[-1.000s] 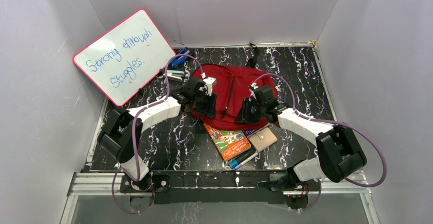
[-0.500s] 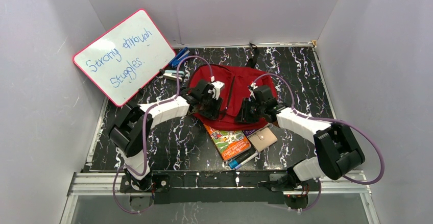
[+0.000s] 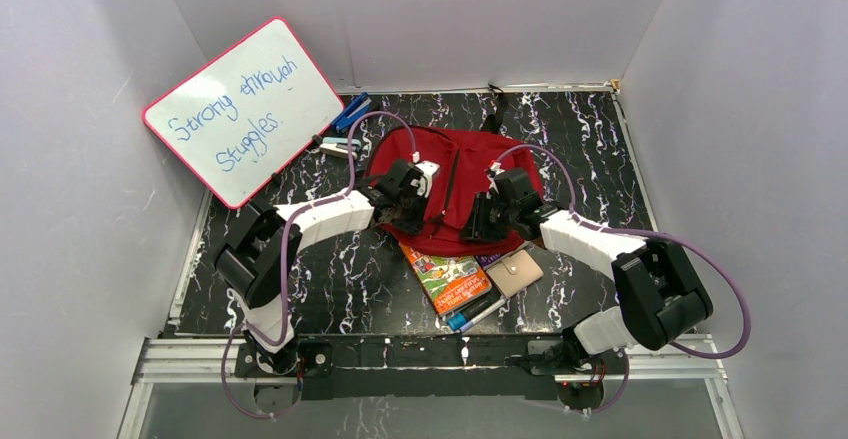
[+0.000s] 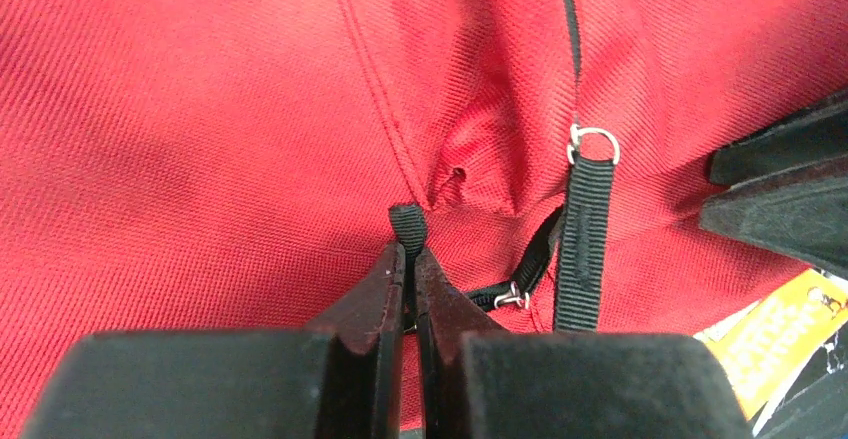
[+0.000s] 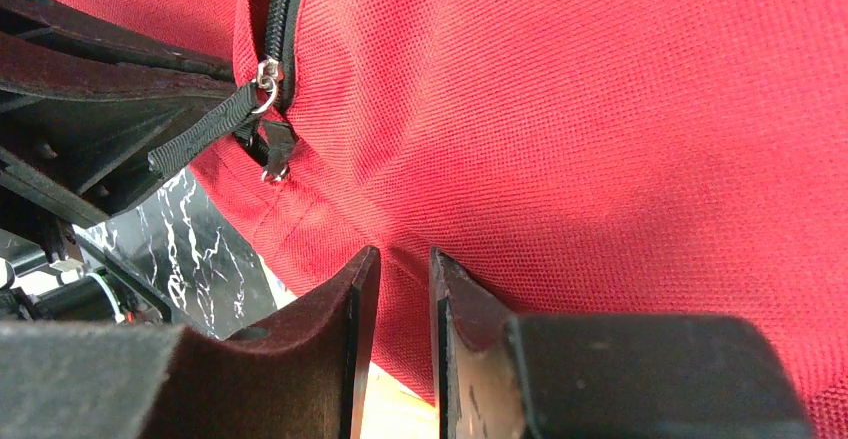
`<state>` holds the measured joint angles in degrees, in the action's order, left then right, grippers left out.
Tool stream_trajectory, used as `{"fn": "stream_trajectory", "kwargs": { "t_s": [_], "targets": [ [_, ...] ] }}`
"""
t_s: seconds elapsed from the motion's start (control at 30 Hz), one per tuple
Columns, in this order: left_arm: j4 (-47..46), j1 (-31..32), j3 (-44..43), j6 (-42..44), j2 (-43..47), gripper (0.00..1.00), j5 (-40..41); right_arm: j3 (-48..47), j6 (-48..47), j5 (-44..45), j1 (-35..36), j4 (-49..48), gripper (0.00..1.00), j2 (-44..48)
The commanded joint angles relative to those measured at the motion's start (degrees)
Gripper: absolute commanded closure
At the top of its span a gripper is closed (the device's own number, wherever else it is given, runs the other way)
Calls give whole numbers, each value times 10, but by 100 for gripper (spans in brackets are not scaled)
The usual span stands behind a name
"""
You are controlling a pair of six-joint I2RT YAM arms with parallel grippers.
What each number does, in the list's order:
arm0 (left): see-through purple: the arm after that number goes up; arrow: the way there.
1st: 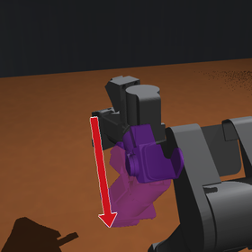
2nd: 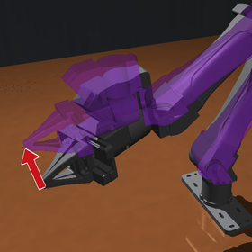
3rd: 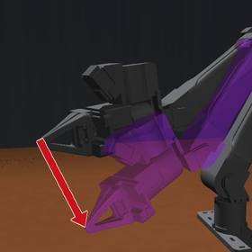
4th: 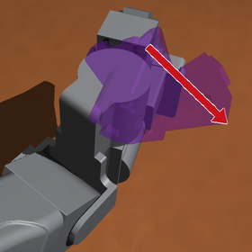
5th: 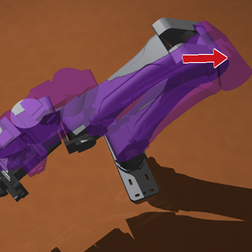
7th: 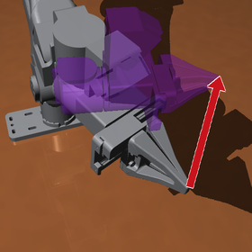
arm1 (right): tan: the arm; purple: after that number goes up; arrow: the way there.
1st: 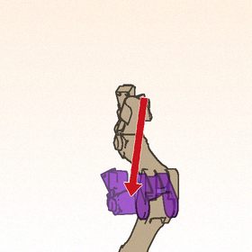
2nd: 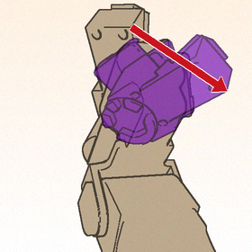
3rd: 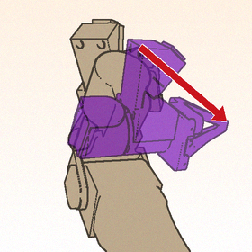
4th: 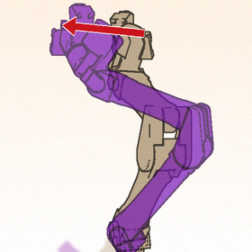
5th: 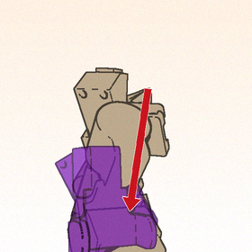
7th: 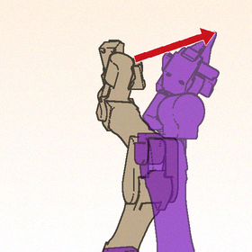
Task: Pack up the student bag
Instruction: Unzip the student bag at the center of the board.
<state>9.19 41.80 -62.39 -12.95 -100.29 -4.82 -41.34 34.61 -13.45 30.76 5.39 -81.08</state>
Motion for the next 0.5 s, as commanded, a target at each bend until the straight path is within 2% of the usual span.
{"fn": "stream_trajectory", "kwargs": {
  "t_s": [0.0, 0.17, 0.47],
  "targets": [
    [40, 4, -9, -24, 32, 100, 90, 15, 1, 39, 0, 9, 67, -3],
    [61, -6, -17, -43, 71, 100, 180, 20, 2, 59, 0, 21, 67, 1],
    [74, -60, -27, -58, 87, 100, 241, 24, 5, 70, 0, 31, 67, -9]
  ]
}}
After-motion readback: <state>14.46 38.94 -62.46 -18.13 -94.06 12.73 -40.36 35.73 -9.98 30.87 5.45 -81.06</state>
